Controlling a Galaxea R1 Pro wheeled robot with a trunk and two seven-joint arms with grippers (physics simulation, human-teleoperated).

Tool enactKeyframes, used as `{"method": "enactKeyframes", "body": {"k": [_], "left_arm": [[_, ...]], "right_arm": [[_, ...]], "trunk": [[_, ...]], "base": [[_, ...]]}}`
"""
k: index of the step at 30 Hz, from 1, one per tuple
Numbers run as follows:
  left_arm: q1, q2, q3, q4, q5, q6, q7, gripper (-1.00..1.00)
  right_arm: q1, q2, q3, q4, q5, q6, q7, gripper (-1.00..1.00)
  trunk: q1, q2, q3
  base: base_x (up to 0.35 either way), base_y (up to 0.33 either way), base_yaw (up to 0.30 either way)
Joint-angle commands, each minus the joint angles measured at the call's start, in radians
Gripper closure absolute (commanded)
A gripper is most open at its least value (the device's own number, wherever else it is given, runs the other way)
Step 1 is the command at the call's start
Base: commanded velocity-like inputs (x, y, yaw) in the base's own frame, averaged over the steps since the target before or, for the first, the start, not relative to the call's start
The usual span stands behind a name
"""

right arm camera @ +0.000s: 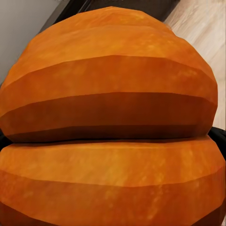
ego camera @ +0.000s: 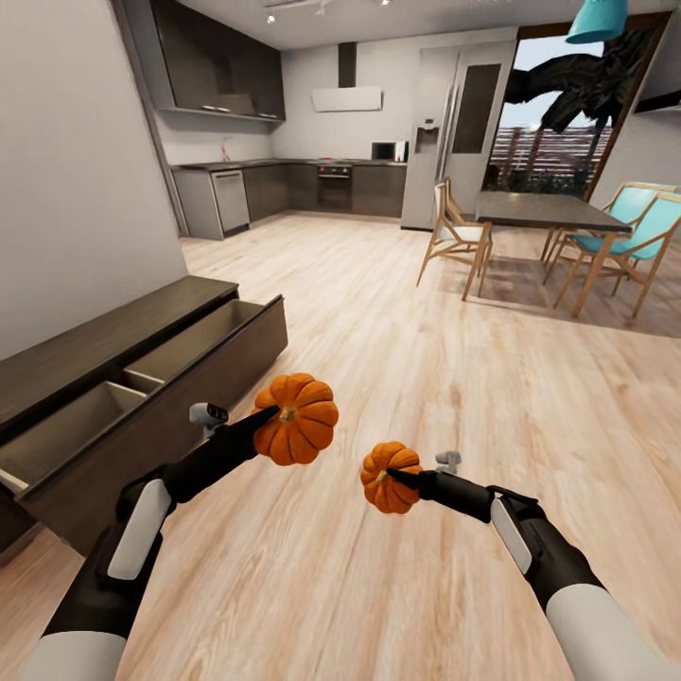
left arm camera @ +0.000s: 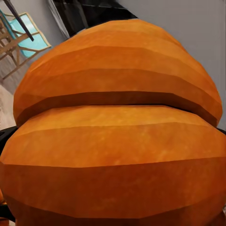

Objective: Place each of the two pumpkins and all three candles from the living room inside a cabinet in the living room (use any cabinet), then make sure every cabinet is closed, and position the cauldron so it is next to a table in the living room.

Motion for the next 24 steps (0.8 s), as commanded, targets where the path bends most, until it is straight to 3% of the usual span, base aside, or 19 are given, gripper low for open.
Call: {"method": "enactKeyframes", "body": {"k": [1, 10, 20, 22, 24], "left_arm": [[0.0, 0.0, 0.0, 0.0, 0.001, 0.0, -0.001, 1.0], [0.0, -0.002, -0.002, 0.0, -0.005, 0.0, -0.001, 1.0], [0.0, -0.002, -0.002, 0.0, -0.004, 0.0, 0.002, 1.0], [0.0, -0.001, -0.002, 0.0, -0.002, 0.0, 0.002, 1.0], [0.0, -0.001, -0.002, 0.0, -0.002, 0.0, 0.002, 1.0]], "right_arm": [[0.0, 0.0, 0.0, 0.0, -0.001, 0.0, 0.0, 1.0], [0.0, 0.0, 0.001, -0.009, 0.001, 0.009, -0.003, 1.0], [0.0, -0.002, 0.001, -0.01, -0.002, 0.013, 0.003, 1.0], [0.0, -0.005, 0.001, -0.01, -0.006, 0.02, 0.02, 1.0], [0.0, -0.009, -0.003, -0.007, -0.009, 0.051, 0.09, 1.0]], "trunk": [[0.0, 0.0, 0.0], [0.0, 0.0, 0.001], [0.0, 0.0, 0.011], [0.0, 0.0, 0.013], [0.0, 0.0, 0.015]], "base": [[0.303, 0.0, 0.0], [0.327, 0.0, 0.008], [0.33, 0.0, 0.198], [0.33, 0.0, 0.223], [0.33, -0.024, 0.225]]}}
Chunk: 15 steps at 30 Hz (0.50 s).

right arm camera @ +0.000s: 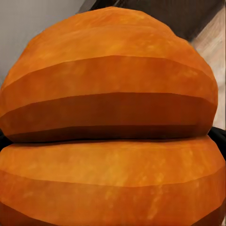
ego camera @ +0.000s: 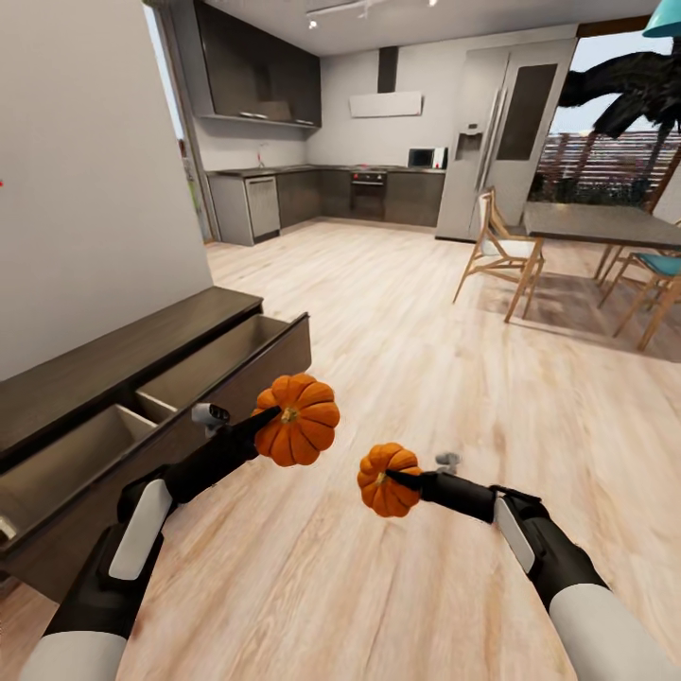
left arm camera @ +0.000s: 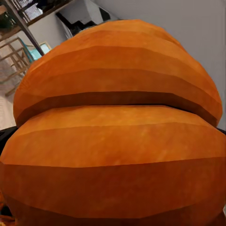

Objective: Place each of the two pumpkins and all three candles from the living room inside a cabinet in the living room (use any cabinet), then make sure every cabinet is closed, and position the cauldron so it is next to a table in the living room.

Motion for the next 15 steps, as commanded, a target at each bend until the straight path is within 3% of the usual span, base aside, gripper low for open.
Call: {"method": "enactKeyframes", "body": {"k": [1, 4, 8, 15], "left_arm": [[0.0, 0.0, 0.0, 0.0, 0.007, 0.003, -0.002, 1.0], [0.0, 0.0, 0.0, 0.0, 0.008, 0.003, -0.002, 1.0], [0.0, -0.002, -0.001, 0.0, 0.005, 0.003, 0.0, 1.0], [0.0, -0.005, -0.004, 0.04, 0.004, -0.013, 0.001, 1.0]], "right_arm": [[0.0, -0.004, -0.004, 0.0, -0.002, 0.024, 0.04, 1.0], [-0.003, -0.032, -0.05, -0.004, -0.022, 0.14, 0.142, 1.0], [-0.005, -0.06, -0.219, -0.042, -0.145, 0.254, 0.207, 1.0], [-0.005, -0.077, -0.23, -0.045, -0.167, 0.263, 0.215, 1.0]], "trunk": [[0.0, 0.0, 0.001], [0.0, 0.0, 0.004], [0.0, 0.0, 0.007], [0.0, 0.0, 0.014]], "base": [[0.33, -0.049, 0.228], [0.33, -0.064, 0.234], [0.33, -0.077, 0.244], [0.33, -0.081, 0.248]]}}
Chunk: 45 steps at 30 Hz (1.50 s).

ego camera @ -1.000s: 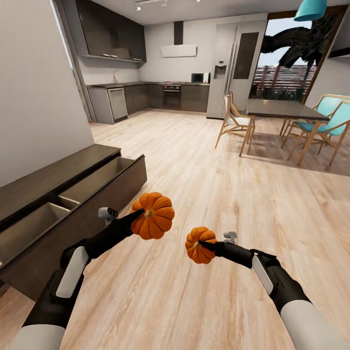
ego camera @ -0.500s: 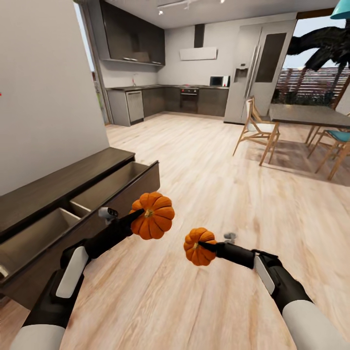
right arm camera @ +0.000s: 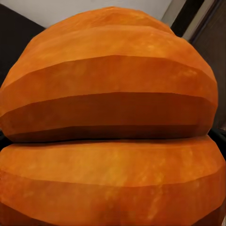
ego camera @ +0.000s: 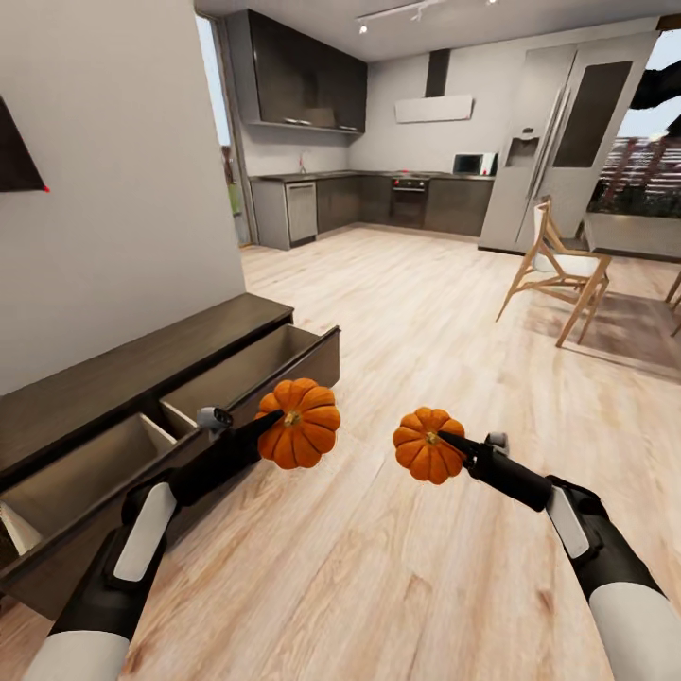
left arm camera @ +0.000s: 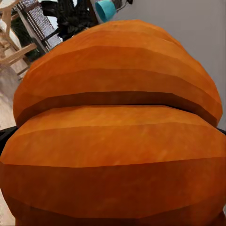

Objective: Place each of the two pumpkins and all three candles from the living room inside a cabinet in the living room (use any cabinet), then make sure every cabinet is closed, and position the cauldron so it is next to a table in the living room.

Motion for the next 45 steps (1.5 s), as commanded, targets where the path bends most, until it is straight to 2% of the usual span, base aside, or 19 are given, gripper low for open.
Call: {"method": "enactKeyframes", "body": {"k": [1, 14, 23, 36, 45], "left_arm": [[0.0, 0.0, 0.0, 0.0, 0.007, 0.003, -0.002, 1.0], [0.0, -0.001, 0.0, 0.001, 0.007, 0.002, -0.001, 1.0], [0.0, -0.019, 0.0, 0.001, 0.006, 0.001, -0.001, 1.0], [0.001, -0.022, 0.001, 0.003, 0.008, 0.0, -0.002, 1.0], [0.001, -0.022, 0.001, 0.004, 0.007, 0.0, 0.001, 1.0]], "right_arm": [[0.0, 0.0, -0.001, 0.0, -0.005, 0.003, 0.001, 1.0], [0.0, 0.003, -0.001, -0.004, -0.004, 0.002, 0.002, 1.0], [0.0, 0.003, -0.001, -0.005, -0.002, 0.002, 0.001, 1.0], [0.0, 0.005, -0.001, -0.006, 0.0, 0.002, 0.001, 1.0], [0.0, 0.005, -0.001, -0.007, 0.0, 0.002, 0.001, 1.0]], "trunk": [[0.0, 0.0, 0.001], [0.0, 0.0, 0.013], [0.0, 0.0, 0.022], [0.0, 0.0, 0.034], [0.0, 0.0, 0.042]], "base": [[0.33, -0.082, 0.248], [0.31, -0.163, 0.248], [0.244, -0.236, 0.248], [0.018, -0.027, 0.248], [0.0, -0.275, 0.248]]}}
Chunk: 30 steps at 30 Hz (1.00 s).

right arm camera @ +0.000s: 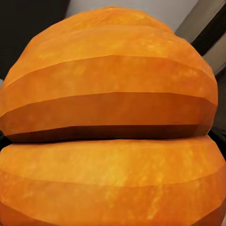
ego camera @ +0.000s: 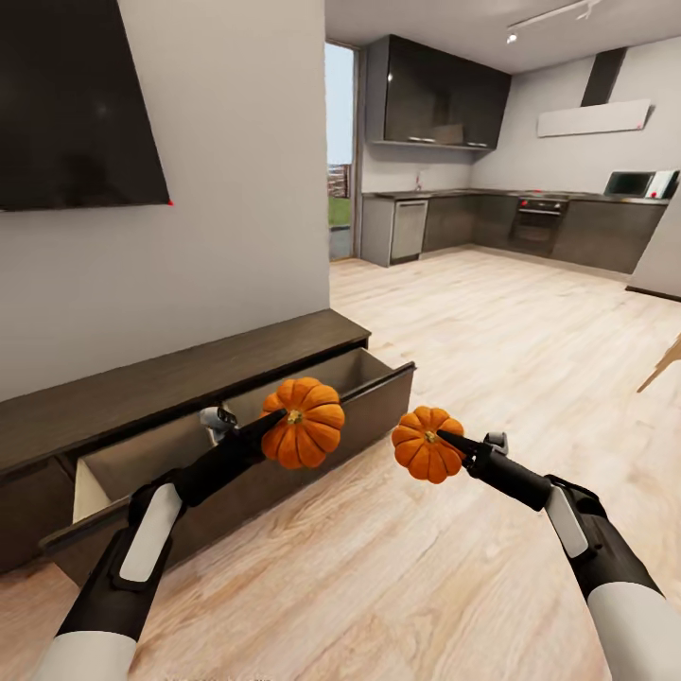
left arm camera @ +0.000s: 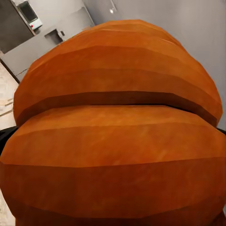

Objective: Place each of the two pumpkins and all three candles from the living room inside a cabinet in the living room (use any cabinet), then make sure every cabinet is closed, and position the cauldron so it is next to a table in the living room.

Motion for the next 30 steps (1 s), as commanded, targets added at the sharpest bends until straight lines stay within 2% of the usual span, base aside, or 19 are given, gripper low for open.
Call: {"method": "enactKeyframes", "body": {"k": [1, 18, 20, 23, 24, 27, 30], "left_arm": [[0.0, 0.0, 0.0, 0.0, 0.001, 0.0, -0.001, 1.0], [0.0, 0.0, 0.003, 0.017, 0.001, 0.0, 0.01, 1.0], [-0.001, 0.002, 0.012, 0.065, 0.001, -0.014, 0.036, 1.0], [-0.001, 0.004, 0.027, 0.118, 0.001, -0.086, 0.062, 1.0], [-0.001, 0.004, 0.028, 0.128, 0.002, -0.099, 0.098, 1.0], [-0.002, 0.003, 0.029, 0.139, 0.003, -0.111, 0.145, 1.0], [-0.002, 0.003, 0.029, 0.141, 0.005, -0.113, 0.151, 1.0]], "right_arm": [[0.0, 0.0, 0.0, 0.0, 0.0, 0.0, 0.0, 1.0], [0.0, 0.0, 0.0, 0.0, 0.0, -0.001, 0.0, 1.0], [0.0, 0.0, 0.0, 0.0, 0.001, -0.001, -0.001, 1.0], [0.0, 0.0, 0.0, 0.0, 0.001, -0.001, -0.001, 1.0], [0.0, 0.0, 0.0, 0.0, 0.002, -0.001, -0.002, 1.0], [0.0, 0.0, 0.0, 0.0, 0.004, -0.001, -0.003, 1.0], [0.0, 0.0, 0.0, 0.0, 0.004, -0.001, -0.004, 1.0]], "trunk": [[0.0, 0.0, 0.001], [0.0, 0.0, 0.017], [0.0, 0.0, 0.019], [0.0, 0.0, 0.022], [0.0, 0.0, 0.023], [0.0, 0.0, 0.025], [0.0, 0.0, 0.028]], "base": [[0.0, -0.327, 0.248], [0.0, -0.328, 0.248], [0.0, -0.327, 0.248], [0.0, -0.327, 0.248], [0.0, -0.327, 0.248], [0.024, -0.327, 0.248], [0.072, -0.327, 0.246]]}}
